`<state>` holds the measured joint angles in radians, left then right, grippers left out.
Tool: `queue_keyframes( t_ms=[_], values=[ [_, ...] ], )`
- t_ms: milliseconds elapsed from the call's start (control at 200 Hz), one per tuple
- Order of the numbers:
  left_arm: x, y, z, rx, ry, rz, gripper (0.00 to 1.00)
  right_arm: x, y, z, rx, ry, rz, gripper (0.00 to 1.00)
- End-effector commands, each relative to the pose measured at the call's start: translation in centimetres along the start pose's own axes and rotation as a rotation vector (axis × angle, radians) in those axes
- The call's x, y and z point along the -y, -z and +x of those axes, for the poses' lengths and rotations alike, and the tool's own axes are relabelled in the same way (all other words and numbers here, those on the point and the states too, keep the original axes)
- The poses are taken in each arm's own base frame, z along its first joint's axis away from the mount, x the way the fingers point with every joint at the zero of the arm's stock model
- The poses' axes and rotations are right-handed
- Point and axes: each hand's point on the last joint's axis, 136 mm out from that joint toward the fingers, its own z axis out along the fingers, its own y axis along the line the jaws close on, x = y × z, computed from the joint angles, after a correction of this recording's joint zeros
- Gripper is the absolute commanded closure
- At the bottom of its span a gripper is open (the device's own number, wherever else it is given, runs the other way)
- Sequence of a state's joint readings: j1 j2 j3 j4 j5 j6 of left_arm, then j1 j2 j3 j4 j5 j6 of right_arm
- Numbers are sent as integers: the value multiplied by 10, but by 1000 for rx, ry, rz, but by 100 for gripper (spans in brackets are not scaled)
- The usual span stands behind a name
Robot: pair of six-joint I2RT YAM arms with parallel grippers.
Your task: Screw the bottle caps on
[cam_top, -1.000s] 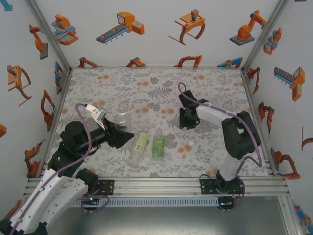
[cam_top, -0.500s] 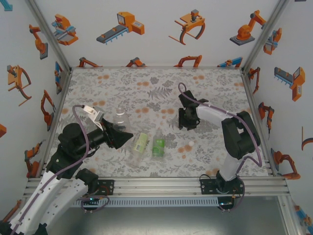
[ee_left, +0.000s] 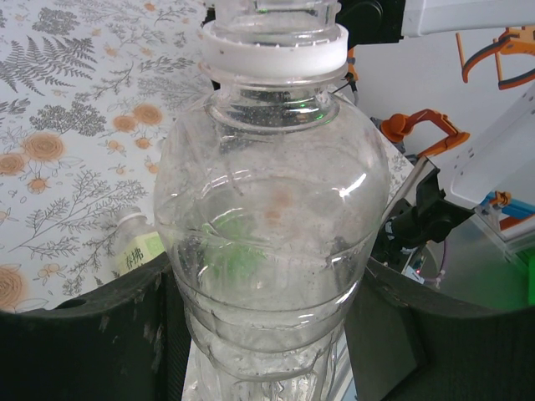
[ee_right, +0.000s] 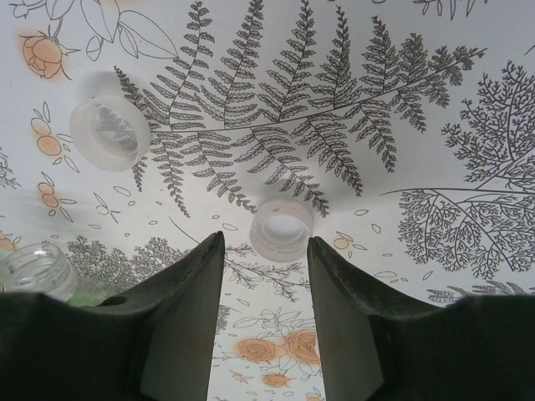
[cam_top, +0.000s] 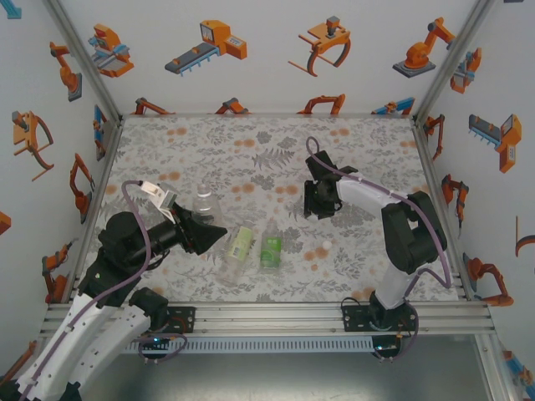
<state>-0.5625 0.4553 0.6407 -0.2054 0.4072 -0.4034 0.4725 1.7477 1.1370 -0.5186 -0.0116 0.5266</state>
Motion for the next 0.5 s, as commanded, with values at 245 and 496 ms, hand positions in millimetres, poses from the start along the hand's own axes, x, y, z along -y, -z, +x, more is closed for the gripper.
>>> queue_keyframes(
  t_ms=[245, 496],
  values=[
    [0, 0, -1, 16, 19, 4, 90, -2, 4, -2, -1, -21, -14, 57],
    [0, 0, -2, 21, 23, 0, 89, 2, 1, 1, -9, -16, 6, 57]
  ],
)
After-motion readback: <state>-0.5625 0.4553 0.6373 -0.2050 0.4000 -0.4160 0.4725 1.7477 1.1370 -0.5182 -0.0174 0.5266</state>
